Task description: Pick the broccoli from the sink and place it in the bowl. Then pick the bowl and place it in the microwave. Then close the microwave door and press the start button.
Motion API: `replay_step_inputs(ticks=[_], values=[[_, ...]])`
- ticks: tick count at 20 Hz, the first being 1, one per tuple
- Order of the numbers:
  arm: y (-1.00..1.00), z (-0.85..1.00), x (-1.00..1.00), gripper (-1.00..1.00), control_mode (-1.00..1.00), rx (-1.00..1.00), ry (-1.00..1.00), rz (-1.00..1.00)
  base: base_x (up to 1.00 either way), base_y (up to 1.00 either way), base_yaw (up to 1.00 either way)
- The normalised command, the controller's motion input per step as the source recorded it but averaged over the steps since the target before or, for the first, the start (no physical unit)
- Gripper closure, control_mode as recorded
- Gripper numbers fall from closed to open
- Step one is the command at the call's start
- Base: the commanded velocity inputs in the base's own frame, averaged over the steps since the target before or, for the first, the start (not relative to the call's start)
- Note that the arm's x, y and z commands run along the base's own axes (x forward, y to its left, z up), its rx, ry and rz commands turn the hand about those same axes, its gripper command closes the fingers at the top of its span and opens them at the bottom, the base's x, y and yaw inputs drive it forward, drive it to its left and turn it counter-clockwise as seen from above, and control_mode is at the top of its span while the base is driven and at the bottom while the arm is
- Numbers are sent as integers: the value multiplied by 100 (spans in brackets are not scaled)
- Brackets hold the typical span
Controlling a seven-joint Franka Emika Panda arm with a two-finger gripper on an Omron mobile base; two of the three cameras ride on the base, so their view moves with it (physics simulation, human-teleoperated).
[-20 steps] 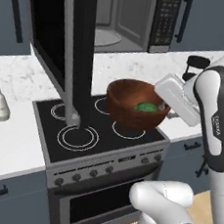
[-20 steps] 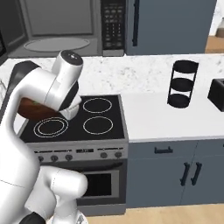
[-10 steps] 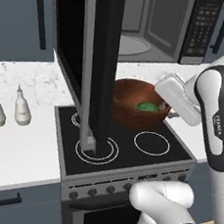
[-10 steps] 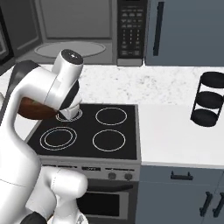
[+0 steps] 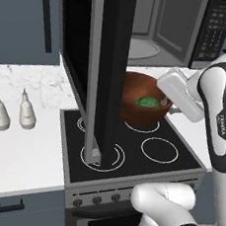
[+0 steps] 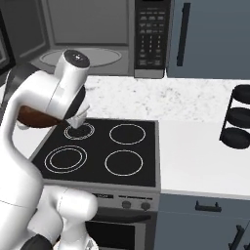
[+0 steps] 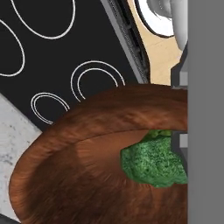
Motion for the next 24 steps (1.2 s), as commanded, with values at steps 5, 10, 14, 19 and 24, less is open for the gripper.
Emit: replay_step_inputs(ticks=[5,10,14,19,24], values=[[27,98,84,100,-100,0,-9,-8,0,0,0],[9,82,100,100,-100,0,-4,-25,0,0,0],[0,59,100,100,-100,0,0,-28,0,0,0],[0,7,100,100,-100,2,7,-23,0,0,0],[0,-11,100,100,-100,1,6,-20,0,0,0]])
